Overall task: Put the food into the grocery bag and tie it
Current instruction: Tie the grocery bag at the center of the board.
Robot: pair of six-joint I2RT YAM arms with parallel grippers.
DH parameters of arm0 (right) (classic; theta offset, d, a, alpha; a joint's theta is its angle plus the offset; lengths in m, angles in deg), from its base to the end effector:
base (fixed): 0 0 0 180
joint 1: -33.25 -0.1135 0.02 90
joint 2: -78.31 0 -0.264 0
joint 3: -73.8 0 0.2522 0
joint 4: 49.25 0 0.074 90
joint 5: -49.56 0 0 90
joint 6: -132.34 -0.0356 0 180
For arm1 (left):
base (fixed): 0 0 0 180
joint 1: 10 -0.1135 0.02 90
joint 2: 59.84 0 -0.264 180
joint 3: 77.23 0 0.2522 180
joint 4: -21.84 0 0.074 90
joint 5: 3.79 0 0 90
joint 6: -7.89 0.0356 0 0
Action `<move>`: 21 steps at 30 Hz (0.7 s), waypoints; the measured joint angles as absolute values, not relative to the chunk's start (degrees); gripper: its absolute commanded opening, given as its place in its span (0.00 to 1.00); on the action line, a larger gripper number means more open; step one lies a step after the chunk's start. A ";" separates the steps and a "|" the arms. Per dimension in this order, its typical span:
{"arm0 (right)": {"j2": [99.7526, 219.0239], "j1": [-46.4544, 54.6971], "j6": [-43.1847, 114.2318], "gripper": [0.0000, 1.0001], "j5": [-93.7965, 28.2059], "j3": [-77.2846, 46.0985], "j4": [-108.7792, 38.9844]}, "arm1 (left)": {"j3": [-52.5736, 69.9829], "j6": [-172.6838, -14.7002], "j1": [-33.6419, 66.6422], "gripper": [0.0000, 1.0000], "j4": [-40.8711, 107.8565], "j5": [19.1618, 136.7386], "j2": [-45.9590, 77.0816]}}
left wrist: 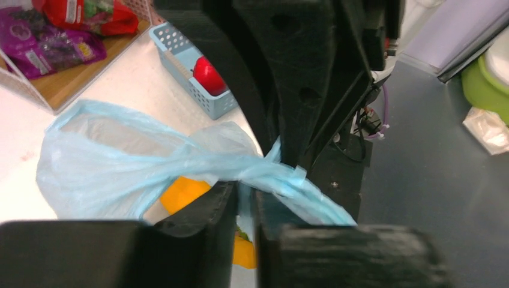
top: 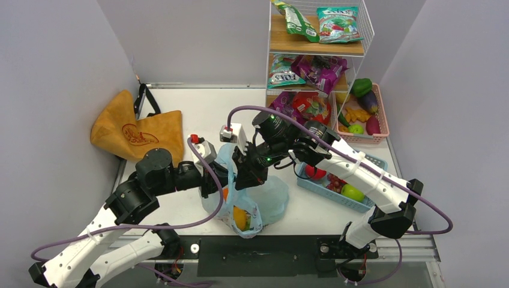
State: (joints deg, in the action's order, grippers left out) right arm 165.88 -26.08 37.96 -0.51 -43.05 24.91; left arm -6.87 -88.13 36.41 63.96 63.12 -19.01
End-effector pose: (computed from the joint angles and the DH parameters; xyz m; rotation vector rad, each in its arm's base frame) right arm 0.1337 0.2702 0.4291 -1.4928 2.0504 1.3237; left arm 0.0891 -0.1138 0.3871 0.9302 1.6448 -1.0018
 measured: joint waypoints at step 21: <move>156.15 -19.66 33.13 0.50 -0.38 -36.12 19.25 | -9.05 -91.08 36.46 0.00 58.62 59.60 -19.97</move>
